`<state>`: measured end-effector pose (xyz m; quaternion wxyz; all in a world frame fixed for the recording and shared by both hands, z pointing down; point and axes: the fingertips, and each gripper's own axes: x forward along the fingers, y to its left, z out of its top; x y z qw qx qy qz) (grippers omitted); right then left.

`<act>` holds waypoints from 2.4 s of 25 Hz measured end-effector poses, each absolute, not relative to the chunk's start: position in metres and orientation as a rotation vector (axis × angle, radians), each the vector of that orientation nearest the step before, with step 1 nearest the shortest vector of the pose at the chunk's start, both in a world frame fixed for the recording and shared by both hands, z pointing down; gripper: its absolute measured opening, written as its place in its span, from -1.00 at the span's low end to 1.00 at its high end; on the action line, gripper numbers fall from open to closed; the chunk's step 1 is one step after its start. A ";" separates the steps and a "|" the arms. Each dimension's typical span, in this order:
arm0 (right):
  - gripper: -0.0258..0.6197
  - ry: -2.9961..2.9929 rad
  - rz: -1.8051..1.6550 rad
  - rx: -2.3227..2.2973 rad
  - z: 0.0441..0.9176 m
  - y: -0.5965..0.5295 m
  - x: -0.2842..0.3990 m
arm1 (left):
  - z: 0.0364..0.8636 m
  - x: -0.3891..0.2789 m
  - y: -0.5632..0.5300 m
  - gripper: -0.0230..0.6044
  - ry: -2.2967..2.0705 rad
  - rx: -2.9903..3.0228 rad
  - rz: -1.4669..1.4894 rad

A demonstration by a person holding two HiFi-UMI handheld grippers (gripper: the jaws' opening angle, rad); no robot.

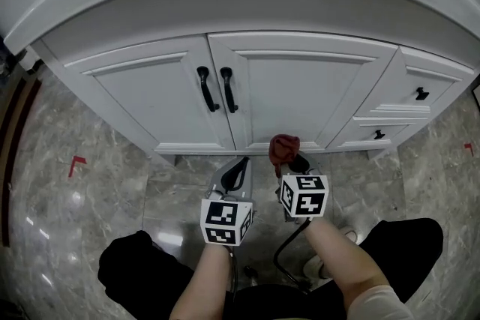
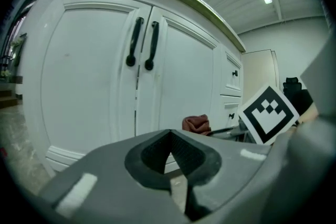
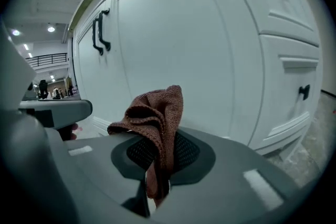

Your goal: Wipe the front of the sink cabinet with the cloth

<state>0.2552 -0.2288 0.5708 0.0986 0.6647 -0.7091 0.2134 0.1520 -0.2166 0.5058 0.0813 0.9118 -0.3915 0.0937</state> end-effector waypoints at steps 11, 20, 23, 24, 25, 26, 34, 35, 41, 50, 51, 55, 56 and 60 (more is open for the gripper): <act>-0.67 -2.168 0.716 1.812 0.613 -0.276 0.161 | 0.528 0.071 -0.235 -0.93 -1.316 2.579 0.314; -0.67 -2.128 0.653 1.803 0.627 -0.279 0.173 | 0.539 0.079 -0.238 -0.93 -1.281 2.578 0.318; -0.67 -2.094 0.645 1.836 0.630 -0.276 0.195 | 0.543 0.090 -0.237 -0.93 -1.261 2.593 0.338; -0.67 -2.089 0.653 1.849 0.631 -0.274 0.203 | 0.545 0.096 -0.236 -0.93 -1.249 2.599 0.342; -0.67 -2.086 0.658 1.858 0.631 -0.272 0.211 | 0.545 0.102 -0.235 -0.93 -1.235 2.605 0.342; -0.67 -2.083 0.660 1.866 0.631 -0.271 0.217 | 0.546 0.108 -0.234 -0.93 -1.221 2.612 0.340; -0.67 -1.996 0.730 2.010 0.630 -0.251 0.279 | 0.552 0.155 -0.226 -0.93 -1.132 2.628 0.304; -0.67 -1.980 0.740 2.035 0.630 -0.248 0.290 | 0.554 0.163 -0.224 -0.93 -1.119 2.629 0.300; -0.67 -1.877 0.767 2.150 0.629 -0.224 0.359 | 0.555 0.195 -0.209 -0.93 -1.081 2.685 0.329; -0.67 -1.836 0.801 2.224 0.622 -0.193 0.391 | 0.550 0.205 -0.197 -0.93 -1.102 2.697 0.344; -0.67 -1.847 0.799 2.222 0.619 -0.192 0.388 | 0.547 0.205 -0.196 -0.93 -1.100 2.708 0.348; -0.67 -1.914 0.776 2.199 0.596 -0.196 0.363 | 0.528 0.194 -0.197 -0.93 -1.119 2.740 0.328; -0.67 -1.939 0.763 2.191 0.586 -0.198 0.353 | 0.519 0.188 -0.199 -0.93 -1.130 2.752 0.318; -0.67 -2.065 0.638 2.169 0.531 -0.199 0.309 | 0.464 0.152 -0.204 -0.93 -1.218 2.792 0.191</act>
